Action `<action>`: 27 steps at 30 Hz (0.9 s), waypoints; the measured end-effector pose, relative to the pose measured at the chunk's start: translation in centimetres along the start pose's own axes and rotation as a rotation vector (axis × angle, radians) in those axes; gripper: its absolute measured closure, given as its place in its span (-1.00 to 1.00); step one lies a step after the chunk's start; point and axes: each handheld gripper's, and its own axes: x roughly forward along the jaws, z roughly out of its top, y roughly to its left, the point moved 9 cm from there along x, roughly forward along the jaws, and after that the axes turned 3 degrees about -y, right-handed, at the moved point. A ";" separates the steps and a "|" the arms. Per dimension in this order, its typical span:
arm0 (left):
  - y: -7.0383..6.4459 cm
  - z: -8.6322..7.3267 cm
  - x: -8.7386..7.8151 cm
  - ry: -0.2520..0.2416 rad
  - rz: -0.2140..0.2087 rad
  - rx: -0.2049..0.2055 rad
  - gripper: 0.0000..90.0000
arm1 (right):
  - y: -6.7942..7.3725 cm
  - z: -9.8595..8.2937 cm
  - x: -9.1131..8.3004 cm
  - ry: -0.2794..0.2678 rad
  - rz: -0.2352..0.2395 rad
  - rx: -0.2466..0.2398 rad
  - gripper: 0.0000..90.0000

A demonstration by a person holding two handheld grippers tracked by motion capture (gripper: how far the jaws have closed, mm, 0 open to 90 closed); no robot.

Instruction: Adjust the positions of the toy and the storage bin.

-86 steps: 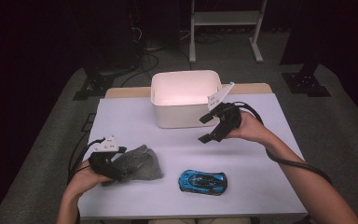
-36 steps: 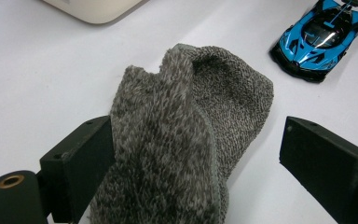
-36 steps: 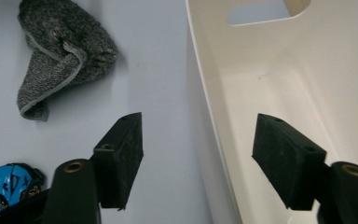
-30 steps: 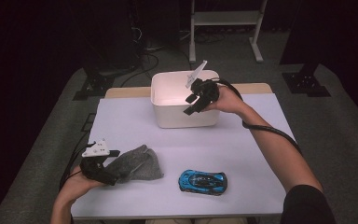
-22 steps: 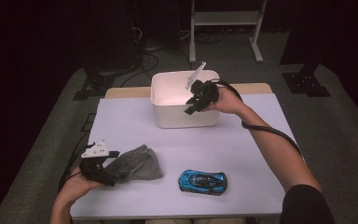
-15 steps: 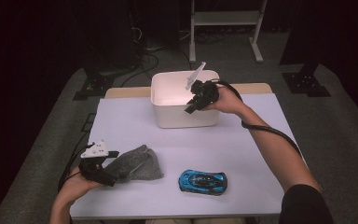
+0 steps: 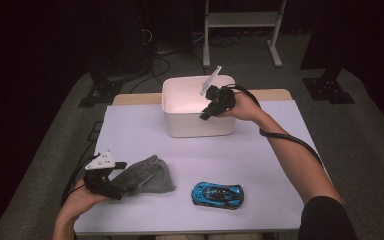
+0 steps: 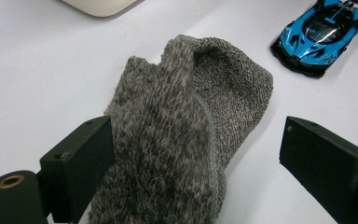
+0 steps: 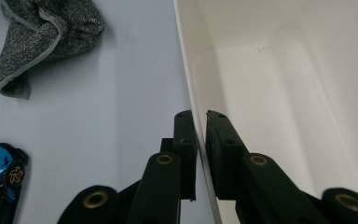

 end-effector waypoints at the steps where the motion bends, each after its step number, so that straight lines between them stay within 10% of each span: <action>1: 0.0 0.0 0.0 0.000 0.001 -0.001 -0.79 | 0.0 0.0 0.0 0.005 0.006 0.002 0.83; 27: -0.2 0.2 -0.2 -0.016 -0.001 0.006 -0.79 | 3.5 -1.8 -1.7 0.071 0.054 0.000 0.87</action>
